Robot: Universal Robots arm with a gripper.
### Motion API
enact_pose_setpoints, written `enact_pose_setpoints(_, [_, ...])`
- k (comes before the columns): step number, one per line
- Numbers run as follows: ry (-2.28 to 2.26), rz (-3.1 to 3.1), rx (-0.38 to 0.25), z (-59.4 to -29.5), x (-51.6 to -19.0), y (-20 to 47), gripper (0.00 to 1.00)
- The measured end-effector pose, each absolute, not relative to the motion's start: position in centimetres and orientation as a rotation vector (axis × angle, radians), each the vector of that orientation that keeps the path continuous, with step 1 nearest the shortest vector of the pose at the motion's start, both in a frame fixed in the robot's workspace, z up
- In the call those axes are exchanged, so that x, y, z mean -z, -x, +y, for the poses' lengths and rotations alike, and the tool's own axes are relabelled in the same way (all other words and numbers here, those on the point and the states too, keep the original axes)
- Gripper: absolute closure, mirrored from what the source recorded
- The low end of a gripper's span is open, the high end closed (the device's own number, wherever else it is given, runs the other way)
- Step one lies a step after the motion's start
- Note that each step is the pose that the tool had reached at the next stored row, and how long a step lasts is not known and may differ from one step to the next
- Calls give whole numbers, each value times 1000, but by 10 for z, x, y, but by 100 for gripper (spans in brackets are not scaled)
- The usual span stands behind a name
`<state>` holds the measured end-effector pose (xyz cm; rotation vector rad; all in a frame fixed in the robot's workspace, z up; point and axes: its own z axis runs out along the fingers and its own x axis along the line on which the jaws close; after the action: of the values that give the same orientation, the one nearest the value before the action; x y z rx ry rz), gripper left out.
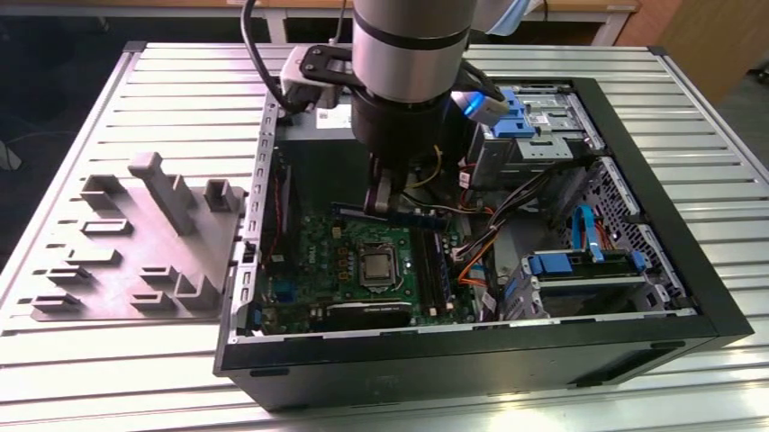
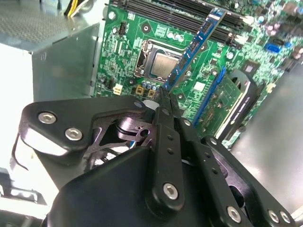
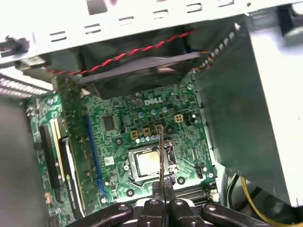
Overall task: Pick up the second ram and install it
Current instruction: 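Insert the second ram into the second slot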
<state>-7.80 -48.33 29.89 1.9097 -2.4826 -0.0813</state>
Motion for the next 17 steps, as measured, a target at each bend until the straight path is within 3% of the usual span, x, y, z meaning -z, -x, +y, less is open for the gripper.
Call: enact_pose_setpoints(17, [-1509,-2754,83,-483,-296,78,89])
